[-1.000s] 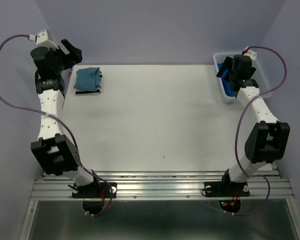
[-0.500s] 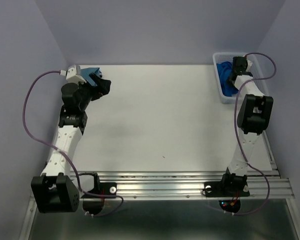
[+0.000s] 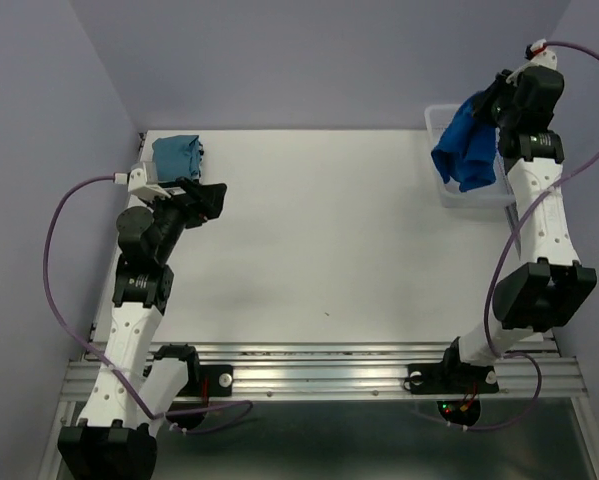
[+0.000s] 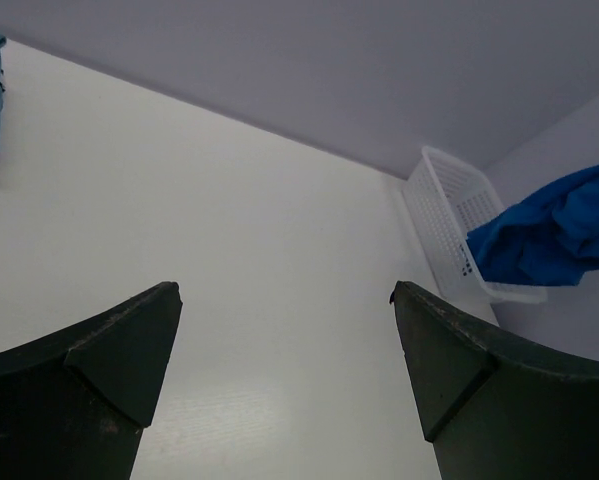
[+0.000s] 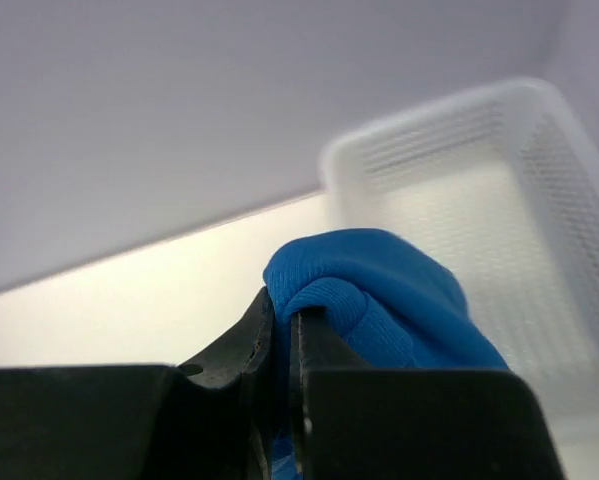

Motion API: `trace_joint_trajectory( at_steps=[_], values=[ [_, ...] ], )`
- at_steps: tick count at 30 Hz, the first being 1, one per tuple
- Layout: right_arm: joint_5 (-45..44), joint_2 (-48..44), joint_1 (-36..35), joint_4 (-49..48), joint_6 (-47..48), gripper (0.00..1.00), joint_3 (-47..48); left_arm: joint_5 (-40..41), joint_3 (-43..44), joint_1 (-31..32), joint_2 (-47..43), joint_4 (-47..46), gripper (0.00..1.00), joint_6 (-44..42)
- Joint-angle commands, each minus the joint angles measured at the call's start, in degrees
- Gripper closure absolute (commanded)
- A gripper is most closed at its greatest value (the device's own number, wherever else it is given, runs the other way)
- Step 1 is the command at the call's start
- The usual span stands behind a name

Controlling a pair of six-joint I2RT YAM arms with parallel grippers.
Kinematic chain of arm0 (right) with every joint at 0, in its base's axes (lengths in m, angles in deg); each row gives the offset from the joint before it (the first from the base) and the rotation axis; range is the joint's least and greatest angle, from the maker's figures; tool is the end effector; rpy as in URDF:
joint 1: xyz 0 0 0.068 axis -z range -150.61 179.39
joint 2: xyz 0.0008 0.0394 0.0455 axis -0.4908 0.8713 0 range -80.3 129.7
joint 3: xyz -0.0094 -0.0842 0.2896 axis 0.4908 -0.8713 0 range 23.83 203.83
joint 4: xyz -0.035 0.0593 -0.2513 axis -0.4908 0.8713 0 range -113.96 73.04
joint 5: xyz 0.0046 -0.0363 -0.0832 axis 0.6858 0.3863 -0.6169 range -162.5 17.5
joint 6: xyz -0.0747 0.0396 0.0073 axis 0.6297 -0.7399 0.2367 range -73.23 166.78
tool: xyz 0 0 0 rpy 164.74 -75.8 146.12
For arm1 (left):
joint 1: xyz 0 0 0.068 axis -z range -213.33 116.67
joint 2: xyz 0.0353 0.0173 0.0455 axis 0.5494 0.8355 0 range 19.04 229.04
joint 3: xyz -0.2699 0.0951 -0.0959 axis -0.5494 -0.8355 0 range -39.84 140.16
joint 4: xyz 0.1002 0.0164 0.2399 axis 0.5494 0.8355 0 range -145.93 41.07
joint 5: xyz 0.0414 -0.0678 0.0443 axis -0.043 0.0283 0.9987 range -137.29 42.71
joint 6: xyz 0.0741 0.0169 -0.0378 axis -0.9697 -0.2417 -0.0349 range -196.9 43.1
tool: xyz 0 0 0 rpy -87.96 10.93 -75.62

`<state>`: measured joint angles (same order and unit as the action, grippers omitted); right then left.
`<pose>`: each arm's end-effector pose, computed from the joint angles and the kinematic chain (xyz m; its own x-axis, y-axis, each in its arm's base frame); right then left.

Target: Fold and stack the tank tops

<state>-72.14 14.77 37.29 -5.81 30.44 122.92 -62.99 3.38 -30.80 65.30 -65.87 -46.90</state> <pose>0.4254 -0.0584 0.4469 -0.1951 0.3110 -0.9302 0.1941 0.9419 0.2742 0.2073 -0.0295 0.3904 -0.0515 -0.4794 -0.8761 0.3293 0.8200 -0.4681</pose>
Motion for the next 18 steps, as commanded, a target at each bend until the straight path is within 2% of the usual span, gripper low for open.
trace_joint_trajectory(
  at_steps=[1,3,6,9,10,12,15,17,18],
  values=[
    [23.7,-4.0,-4.5,1.9,0.1,0.99,8.5,-2.7,-3.0,0.5,-3.5,-0.3,0.01,3.0],
    [29.8,-5.8,-10.5,4.2,3.0,0.99,10.6,-2.8,-4.6,0.5,-5.2,0.3,0.01,4.3],
    [34.5,-8.1,-17.4,5.3,5.4,0.98,12.3,-1.0,-6.0,0.5,-6.6,1.6,0.01,4.8],
    [47.7,-9.4,-18.7,3.7,3.6,0.96,11.3,0.8,-5.8,0.5,-6.6,4.3,0.01,5.2],
    [49.5,-9.6,-18.7,1.6,3.1,0.96,10.4,1.0,-5.5,0.5,-6.5,4.9,0.01,5.2],
    [51.1,-10.2,-18.7,0.5,2.0,0.94,6.7,1.7,-5.4,0.5,-6.0,6.1,0.01,5.3],
    [45.6,-13.0,-18.7,0.5,3.2,0.86,-3.3,5.1,-5.5,0.5,-5.7,9.7,0.01,6.4],
    [35.6,-15.7,-18.7,0.5,3.8,0.71,-10.1,7.9,-5.4,0.5,-5.8,13.5,0.01,6.7],
    [32.4,-16.5,-18.7,0.4,3.9,0.45,-17.0,9.3,-5.6,0.5,-5.9,15.9,0.01,6.9]
  ],
)
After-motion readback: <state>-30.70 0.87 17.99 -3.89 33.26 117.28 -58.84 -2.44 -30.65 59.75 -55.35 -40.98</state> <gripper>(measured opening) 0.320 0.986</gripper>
